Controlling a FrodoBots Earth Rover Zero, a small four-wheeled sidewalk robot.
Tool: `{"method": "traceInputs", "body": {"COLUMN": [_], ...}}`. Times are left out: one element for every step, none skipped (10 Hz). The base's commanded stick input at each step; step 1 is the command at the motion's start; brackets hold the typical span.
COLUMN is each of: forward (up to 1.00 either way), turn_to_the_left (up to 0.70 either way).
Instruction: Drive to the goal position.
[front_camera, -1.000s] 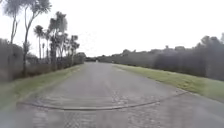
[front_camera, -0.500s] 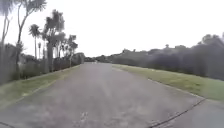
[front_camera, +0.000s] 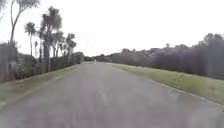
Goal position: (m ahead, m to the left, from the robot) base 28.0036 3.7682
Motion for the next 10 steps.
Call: {"method": "traceInputs", "body": {"forward": [1.0, 1.0, 1.0, 1.0, 1.0, 1.0, 1.0, 1.0, 1.0, 1.0], "turn_to_the_left": [0.0, 0.0, 0.0, 0.0, 0.0, 0.0, 0.0, 0.09, 0.25, 0.27]}}
